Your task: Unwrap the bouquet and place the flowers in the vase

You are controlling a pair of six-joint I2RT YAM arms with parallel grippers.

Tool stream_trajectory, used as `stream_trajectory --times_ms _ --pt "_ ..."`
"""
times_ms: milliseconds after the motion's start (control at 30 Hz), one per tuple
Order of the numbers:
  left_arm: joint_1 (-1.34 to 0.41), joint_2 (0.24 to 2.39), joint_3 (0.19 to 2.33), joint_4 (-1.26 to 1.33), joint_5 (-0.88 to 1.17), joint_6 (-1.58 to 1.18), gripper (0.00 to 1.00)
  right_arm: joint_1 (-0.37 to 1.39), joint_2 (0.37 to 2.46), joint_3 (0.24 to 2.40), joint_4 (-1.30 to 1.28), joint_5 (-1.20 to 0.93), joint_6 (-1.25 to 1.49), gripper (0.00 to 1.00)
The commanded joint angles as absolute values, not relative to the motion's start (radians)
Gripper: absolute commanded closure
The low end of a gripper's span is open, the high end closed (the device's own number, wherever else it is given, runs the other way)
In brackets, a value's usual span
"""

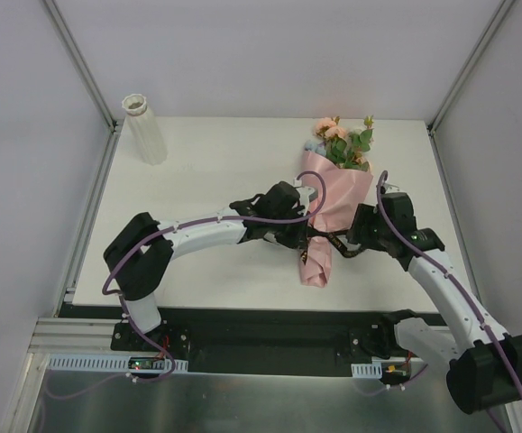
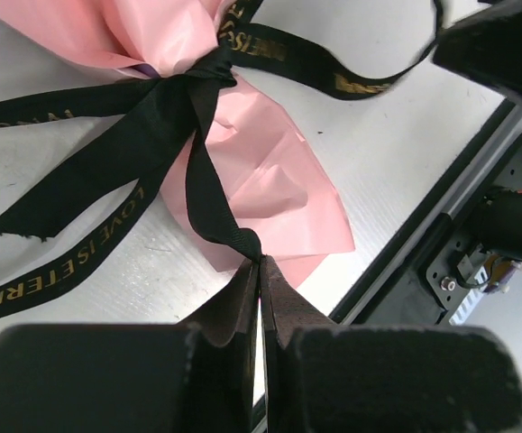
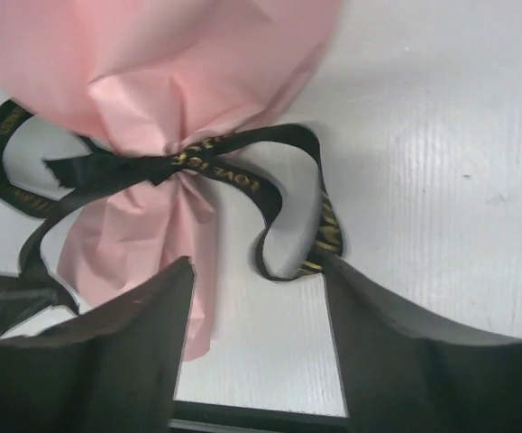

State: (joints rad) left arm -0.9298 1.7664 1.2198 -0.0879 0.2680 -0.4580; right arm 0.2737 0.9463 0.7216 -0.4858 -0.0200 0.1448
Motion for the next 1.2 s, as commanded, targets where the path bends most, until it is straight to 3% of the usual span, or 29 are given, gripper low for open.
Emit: stream_trajectory --times_ms 0,67,200,300,367,700,800,833,900,933,1067,1100,1167 --pt "-0.934 1.689 1.273 -0.083 0.357 -0.468 1.0 0.278 1.003 0.77 -0.595 0.121 0.098 0.28" --pt "-0.934 1.684 1.296 -0.084 0.4 -0.477 1.0 0.291 0.964 0.758 -0.559 0.016 0.071 0.14" --pt "-0.936 1.677 1.319 -0.083 0.431 -0.491 1.0 0.293 0.882 0.752 -0.466 -0.123 0.185 0.02" --pt "-0.936 1.672 1.312 -0.083 0.404 -0.486 1.0 0.241 0.969 0.782 -0.466 -0.222 0.392 0.13" --pt "-0.936 1.669 1.304 -0.083 0.396 -0.485 1.0 0.235 1.065 0.801 -0.44 -0.329 0.446 0.26" --pt "-0.934 1.671 1.313 -0.084 0.405 -0.488 1.0 0.362 1.212 0.805 -0.302 -0.388 0.606 0.27" --pt "-0.934 1.671 1.321 -0.083 0.408 -0.485 1.0 0.368 1.227 0.769 -0.244 -0.407 0.652 0.44" --pt "-0.936 1.671 1.321 -0.083 0.413 -0.488 1.0 0.368 1.226 0.772 -0.242 -0.393 0.652 0.55" --pt "-0.936 1.667 1.318 -0.084 0.425 -0.486 1.0 0.368 1.221 0.782 -0.242 -0.393 0.644 0.67" --pt "-0.934 1.664 1.316 -0.089 0.422 -0.477 1.0 0.364 1.218 0.79 -0.247 -0.397 0.634 0.8" --pt "-0.931 1.564 1.247 -0.091 0.325 -0.457 0.54 0.362 1.186 0.801 -0.296 -0.361 0.56 0.99" --pt "-0.927 1.542 1.212 -0.091 0.284 -0.45 0.35 0.361 1.18 0.801 -0.304 -0.353 0.543 0.99" --pt "-0.905 1.49 1.165 -0.091 0.262 -0.446 0.31 0.36 1.167 0.798 -0.317 -0.345 0.509 0.99"
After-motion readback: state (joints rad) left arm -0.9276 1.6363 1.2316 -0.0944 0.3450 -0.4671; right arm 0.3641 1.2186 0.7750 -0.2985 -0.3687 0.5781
